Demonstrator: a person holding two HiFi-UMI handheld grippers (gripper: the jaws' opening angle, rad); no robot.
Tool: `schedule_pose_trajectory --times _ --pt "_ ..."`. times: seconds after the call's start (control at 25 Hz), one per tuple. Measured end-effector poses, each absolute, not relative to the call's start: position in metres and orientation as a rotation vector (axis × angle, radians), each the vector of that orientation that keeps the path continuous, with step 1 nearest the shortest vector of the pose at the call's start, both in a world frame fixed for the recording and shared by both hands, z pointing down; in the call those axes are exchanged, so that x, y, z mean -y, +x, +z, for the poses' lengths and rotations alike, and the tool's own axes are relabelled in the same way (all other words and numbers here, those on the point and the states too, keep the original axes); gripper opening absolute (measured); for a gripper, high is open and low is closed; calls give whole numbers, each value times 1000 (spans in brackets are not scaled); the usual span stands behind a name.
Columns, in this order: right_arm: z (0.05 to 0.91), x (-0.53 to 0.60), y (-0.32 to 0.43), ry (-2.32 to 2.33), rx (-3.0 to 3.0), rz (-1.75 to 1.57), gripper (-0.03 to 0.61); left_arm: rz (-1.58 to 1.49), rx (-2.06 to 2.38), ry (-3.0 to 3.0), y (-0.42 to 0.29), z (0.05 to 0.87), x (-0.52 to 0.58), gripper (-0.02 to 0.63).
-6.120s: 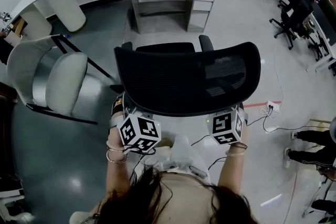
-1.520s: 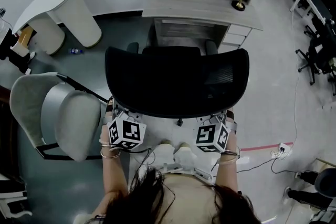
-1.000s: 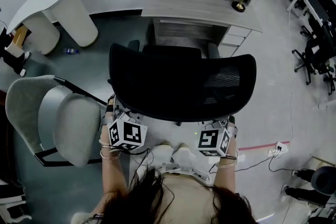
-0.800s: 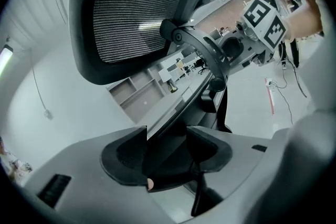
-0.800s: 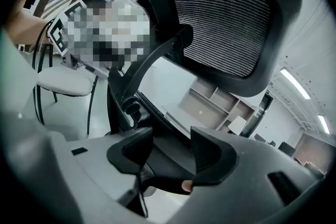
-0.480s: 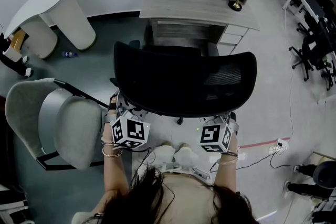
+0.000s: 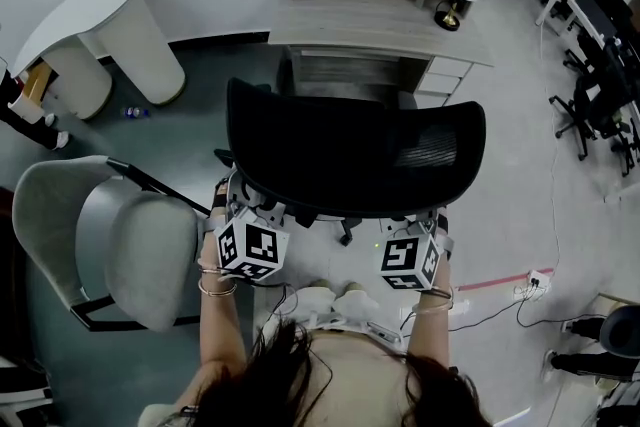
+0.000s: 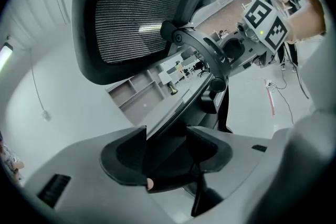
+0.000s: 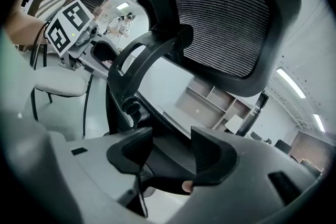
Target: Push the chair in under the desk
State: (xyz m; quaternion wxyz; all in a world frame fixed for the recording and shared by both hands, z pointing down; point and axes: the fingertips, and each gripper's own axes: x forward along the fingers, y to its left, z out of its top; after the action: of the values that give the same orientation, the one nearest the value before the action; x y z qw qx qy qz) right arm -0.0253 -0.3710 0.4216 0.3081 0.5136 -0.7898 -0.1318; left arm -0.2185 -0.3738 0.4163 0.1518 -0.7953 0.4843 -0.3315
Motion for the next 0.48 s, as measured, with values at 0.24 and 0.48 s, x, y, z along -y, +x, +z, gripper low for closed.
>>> schedule_pose_trajectory --times 0.24,0.48 --pt "424 388 -18 1375 2067 -339 216 -938 -1375 -2280 -211 419 392 225" --pt "425 418 -5 1405 2025 -340 215 -929 -1366 -2282 -200 420 423 225"
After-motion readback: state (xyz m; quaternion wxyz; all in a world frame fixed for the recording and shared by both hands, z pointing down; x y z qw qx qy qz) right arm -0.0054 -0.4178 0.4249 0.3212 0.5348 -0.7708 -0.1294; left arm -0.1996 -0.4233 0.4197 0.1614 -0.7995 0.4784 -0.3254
